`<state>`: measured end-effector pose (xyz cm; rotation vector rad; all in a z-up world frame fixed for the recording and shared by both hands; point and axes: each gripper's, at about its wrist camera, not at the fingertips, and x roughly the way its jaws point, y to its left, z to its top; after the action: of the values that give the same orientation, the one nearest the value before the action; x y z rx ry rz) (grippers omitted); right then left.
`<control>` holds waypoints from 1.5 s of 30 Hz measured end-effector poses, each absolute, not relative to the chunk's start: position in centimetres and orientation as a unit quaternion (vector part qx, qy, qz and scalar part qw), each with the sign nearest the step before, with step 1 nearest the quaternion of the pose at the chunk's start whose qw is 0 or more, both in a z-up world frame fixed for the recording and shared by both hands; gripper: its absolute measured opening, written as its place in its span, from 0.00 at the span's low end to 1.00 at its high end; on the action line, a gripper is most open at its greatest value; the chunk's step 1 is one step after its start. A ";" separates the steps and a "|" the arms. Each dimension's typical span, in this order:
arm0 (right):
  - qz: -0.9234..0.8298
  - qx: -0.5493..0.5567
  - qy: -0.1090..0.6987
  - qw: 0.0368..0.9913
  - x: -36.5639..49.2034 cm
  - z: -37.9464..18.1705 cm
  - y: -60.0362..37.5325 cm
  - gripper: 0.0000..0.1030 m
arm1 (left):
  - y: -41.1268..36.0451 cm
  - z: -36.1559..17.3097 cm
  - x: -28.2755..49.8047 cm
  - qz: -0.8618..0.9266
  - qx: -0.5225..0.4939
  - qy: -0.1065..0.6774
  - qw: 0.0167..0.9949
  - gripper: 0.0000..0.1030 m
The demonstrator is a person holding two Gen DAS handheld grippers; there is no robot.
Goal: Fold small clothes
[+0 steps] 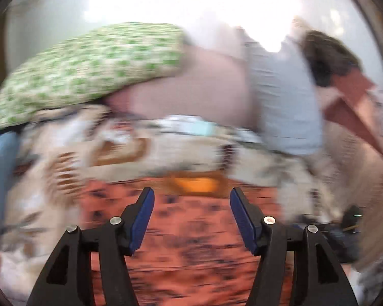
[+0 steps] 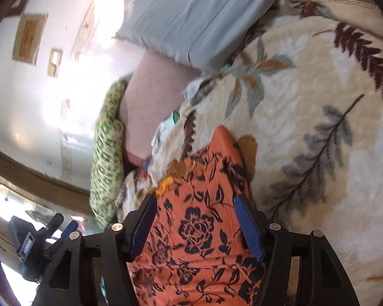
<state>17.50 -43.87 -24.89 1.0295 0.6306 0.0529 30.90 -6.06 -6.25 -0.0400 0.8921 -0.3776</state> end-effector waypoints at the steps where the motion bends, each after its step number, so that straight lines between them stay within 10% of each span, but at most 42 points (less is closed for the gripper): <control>1: 0.022 0.475 0.304 0.826 17.8 -24.9 -43.4 0.65 | -3.6 -7.1 31.2 -0.143 -0.020 0.432 0.890 0.61; 10: 0.061 0.359 0.338 0.868 20.2 -23.8 -35.8 0.65 | 6.1 -13.3 33.2 -0.032 -0.101 0.472 0.875 0.61; 21: 0.010 0.375 0.417 0.828 22.5 -28.3 -36.6 0.63 | 1.2 -19.8 34.3 0.016 0.119 0.472 0.873 0.65; 45: 0.058 0.173 0.470 0.864 22.5 -27.2 -29.9 0.62 | 2.5 -19.4 32.3 -0.030 0.061 0.496 0.865 0.68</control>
<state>22.48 -29.87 -27.20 0.3620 0.9854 0.1210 32.32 2.48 -19.39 0.1284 1.0398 -0.0627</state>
